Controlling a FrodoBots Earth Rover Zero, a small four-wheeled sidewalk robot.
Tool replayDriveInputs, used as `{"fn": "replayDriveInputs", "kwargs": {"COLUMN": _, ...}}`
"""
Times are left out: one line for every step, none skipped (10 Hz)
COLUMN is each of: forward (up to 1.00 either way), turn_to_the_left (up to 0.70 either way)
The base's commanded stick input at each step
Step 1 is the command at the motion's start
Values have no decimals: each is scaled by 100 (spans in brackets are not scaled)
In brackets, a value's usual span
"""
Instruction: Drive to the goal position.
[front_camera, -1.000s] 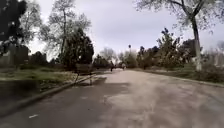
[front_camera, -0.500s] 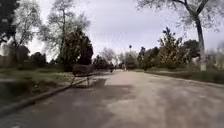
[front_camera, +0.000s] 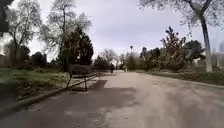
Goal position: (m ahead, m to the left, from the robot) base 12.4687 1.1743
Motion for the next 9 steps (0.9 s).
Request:
{"fn": "replayDriveInputs", "kwargs": {"forward": 70, "turn_to_the_left": 0}}
{"fn": "replayDriveInputs", "kwargs": {"forward": 70, "turn_to_the_left": 0}}
{"fn": "replayDriveInputs", "kwargs": {"forward": 70, "turn_to_the_left": 0}}
{"fn": "replayDriveInputs", "kwargs": {"forward": 70, "turn_to_the_left": 0}}
{"fn": "replayDriveInputs", "kwargs": {"forward": 70, "turn_to_the_left": 0}}
{"fn": "replayDriveInputs", "kwargs": {"forward": 70, "turn_to_the_left": 0}}
{"fn": "replayDriveInputs", "kwargs": {"forward": 70, "turn_to_the_left": 0}}
{"fn": "replayDriveInputs", "kwargs": {"forward": 70, "turn_to_the_left": 0}}
{"fn": "replayDriveInputs", "kwargs": {"forward": 70, "turn_to_the_left": 0}}
